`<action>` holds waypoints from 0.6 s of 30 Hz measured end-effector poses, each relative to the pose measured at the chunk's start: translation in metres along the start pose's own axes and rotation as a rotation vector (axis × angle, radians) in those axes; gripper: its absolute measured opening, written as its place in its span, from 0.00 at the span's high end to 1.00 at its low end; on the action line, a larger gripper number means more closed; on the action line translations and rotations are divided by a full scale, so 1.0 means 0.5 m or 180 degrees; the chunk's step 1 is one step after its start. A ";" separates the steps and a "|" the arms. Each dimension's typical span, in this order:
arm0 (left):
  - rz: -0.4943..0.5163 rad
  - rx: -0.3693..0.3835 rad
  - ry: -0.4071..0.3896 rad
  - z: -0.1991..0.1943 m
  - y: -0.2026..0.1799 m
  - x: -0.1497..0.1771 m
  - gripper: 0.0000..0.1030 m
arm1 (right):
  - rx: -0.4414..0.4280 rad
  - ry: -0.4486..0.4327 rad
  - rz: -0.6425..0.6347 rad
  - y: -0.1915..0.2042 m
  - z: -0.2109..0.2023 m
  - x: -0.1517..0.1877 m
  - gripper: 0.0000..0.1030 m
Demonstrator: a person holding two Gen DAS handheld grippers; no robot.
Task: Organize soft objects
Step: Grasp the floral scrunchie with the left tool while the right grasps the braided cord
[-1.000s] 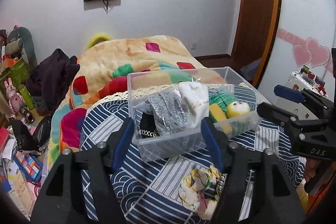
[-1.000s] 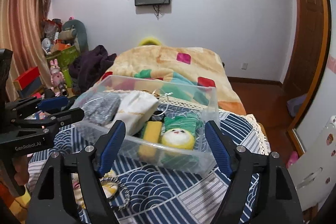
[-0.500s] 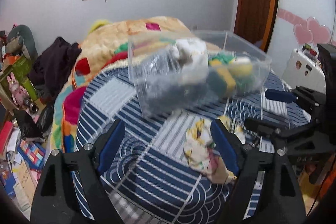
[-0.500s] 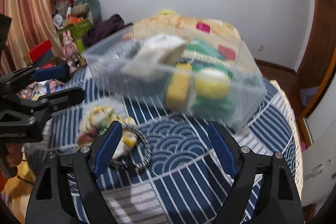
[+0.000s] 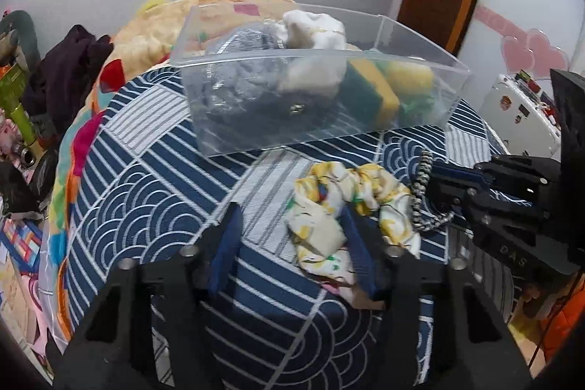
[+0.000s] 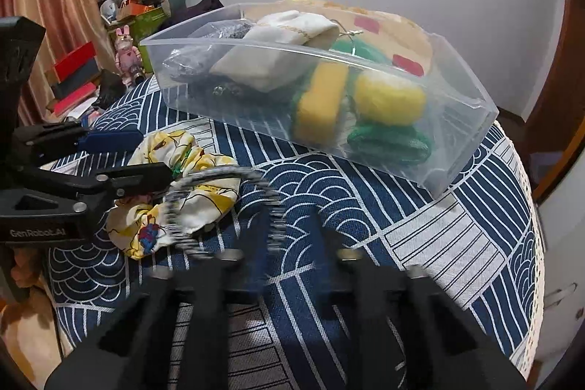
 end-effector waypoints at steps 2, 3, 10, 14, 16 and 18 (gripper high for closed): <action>0.0001 0.0067 -0.0005 0.000 -0.009 -0.003 0.71 | -0.0021 -0.0012 0.0020 -0.004 -0.003 0.002 0.93; 0.0006 0.0108 -0.0007 -0.001 -0.012 -0.004 0.82 | -0.0005 -0.0031 0.0035 -0.006 -0.005 0.001 0.93; 0.0001 0.0162 -0.0143 -0.033 -0.021 -0.013 0.92 | 0.0002 -0.0240 0.0157 -0.023 -0.049 -0.004 0.93; 0.0020 0.0139 -0.0316 -0.073 -0.021 -0.032 0.92 | 0.0028 -0.0403 0.0199 -0.032 -0.082 -0.023 0.93; 0.0035 0.0103 -0.0428 -0.096 -0.019 -0.048 0.92 | 0.0047 -0.0469 0.0189 -0.034 -0.095 -0.034 0.93; 0.0032 0.0084 -0.0534 -0.116 -0.017 -0.065 0.92 | 0.0085 -0.0555 0.0187 -0.034 -0.107 -0.048 0.93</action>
Point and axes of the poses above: each gripper's, at about its wrist camera, not at the fingertips, and z roughly the way its jaws point, y to its left, x to its underside, the point moved 5 cm from there along z, roughly the way its jaws point, and after that the axes turned 5 degrees about z, right-handed, at the moved point
